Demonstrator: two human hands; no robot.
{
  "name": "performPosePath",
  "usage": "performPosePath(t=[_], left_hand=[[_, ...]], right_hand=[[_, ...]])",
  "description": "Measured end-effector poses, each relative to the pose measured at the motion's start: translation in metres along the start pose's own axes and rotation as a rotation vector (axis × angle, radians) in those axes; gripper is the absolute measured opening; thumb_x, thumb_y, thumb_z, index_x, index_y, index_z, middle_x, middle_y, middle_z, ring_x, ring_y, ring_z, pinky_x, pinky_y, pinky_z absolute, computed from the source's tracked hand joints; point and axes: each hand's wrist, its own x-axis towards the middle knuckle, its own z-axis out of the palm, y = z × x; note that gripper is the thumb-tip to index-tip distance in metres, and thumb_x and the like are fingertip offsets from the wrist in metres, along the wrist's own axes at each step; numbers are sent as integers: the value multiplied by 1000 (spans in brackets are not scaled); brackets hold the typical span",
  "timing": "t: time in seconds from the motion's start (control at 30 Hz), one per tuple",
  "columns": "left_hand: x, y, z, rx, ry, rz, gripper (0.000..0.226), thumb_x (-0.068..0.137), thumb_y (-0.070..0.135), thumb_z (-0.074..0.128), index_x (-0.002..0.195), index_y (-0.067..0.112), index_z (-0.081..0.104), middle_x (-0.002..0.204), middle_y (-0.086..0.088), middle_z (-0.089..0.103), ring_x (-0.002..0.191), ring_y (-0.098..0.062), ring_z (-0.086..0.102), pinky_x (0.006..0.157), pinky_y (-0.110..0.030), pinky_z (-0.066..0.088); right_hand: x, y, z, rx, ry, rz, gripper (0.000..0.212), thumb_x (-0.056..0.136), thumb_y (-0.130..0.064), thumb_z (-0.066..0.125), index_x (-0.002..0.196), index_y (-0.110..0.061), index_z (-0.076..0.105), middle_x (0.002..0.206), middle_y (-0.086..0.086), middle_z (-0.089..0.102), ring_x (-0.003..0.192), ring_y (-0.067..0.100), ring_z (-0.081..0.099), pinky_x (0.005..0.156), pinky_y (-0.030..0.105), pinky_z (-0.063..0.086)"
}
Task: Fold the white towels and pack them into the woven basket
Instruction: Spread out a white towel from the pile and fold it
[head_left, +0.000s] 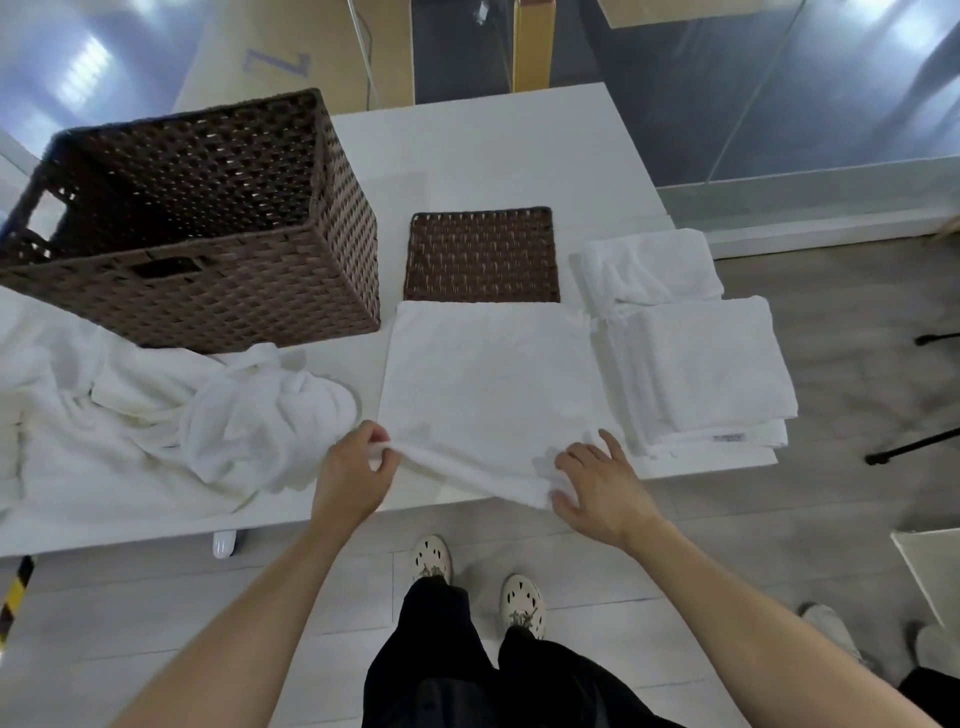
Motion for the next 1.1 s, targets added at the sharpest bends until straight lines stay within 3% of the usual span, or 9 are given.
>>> performPosePath(t=[0.1, 0.23, 0.3, 0.47, 0.6, 0.7, 0.87, 0.97, 1.1], left_hand=[[28, 17, -12, -87, 87, 72, 8, 99, 20, 71, 104, 26, 69, 101, 13, 68, 96, -10, 65, 86, -32, 53], [36, 10, -12, 35, 138, 26, 14, 96, 19, 79, 106, 29, 80, 113, 6, 49, 101, -14, 57, 94, -30, 48], [27, -10, -7, 8, 70, -89, 16, 97, 20, 78, 101, 35, 80, 115, 4, 51, 93, -16, 64, 90, -34, 55], [0, -49, 8, -253, -104, -422, 35, 99, 11, 58, 102, 41, 77, 108, 3, 77, 96, -20, 76, 89, -51, 64], [-10, -51, 12, -603, -41, -623, 37, 100, 6, 61, 135, 17, 61, 115, -14, 73, 99, -31, 77, 95, -49, 63], [-13, -61, 13, -725, -25, -725, 43, 94, -5, 68, 135, 6, 58, 115, -17, 75, 100, -32, 79, 100, -46, 61], [-21, -68, 14, -610, -57, -727, 37, 86, -12, 70, 117, 7, 77, 110, -11, 81, 107, -29, 78, 106, -47, 59], [-23, -72, 13, -539, -76, -705, 25, 87, -7, 75, 102, 13, 81, 103, -9, 82, 104, -29, 79, 105, -49, 60], [-27, -69, 5, -457, -100, -635, 21, 95, -9, 68, 104, 6, 79, 99, -9, 83, 94, -26, 81, 100, -44, 61]], right_hand=[[6, -13, -6, 27, -81, 140, 96, 81, -88, 52, 144, -15, 54, 135, 4, 60, 130, 28, 55, 117, 56, 36], [8, -25, 5, 246, 143, 497, 49, 102, -58, 48, 109, -11, 64, 104, 6, 64, 99, 31, 61, 81, 46, 53], [4, -20, 11, 391, 82, 618, 30, 102, -40, 52, 94, -12, 58, 91, 6, 62, 87, 31, 62, 74, 43, 54], [-4, -13, 15, 756, -206, 860, 24, 92, -42, 73, 92, -20, 64, 89, -5, 71, 85, 17, 67, 73, 32, 51], [-12, -13, 26, 984, -290, 940, 33, 75, -49, 85, 78, -19, 70, 79, -3, 76, 77, 19, 74, 77, 39, 62], [-19, -20, 21, 1042, -346, 987, 36, 79, -42, 87, 98, -17, 69, 91, -1, 77, 77, 18, 79, 66, 31, 55], [-26, -27, 21, 1052, -233, 1046, 24, 89, -32, 83, 104, -20, 69, 97, -3, 77, 72, 14, 79, 68, 30, 55], [-32, -34, 24, 1052, -169, 1037, 14, 91, -34, 81, 90, -23, 73, 79, -2, 78, 78, 17, 77, 72, 32, 54], [-41, -41, 11, 1094, -127, 997, 24, 95, -36, 74, 86, -15, 66, 72, 3, 76, 69, 11, 71, 66, 30, 46]])
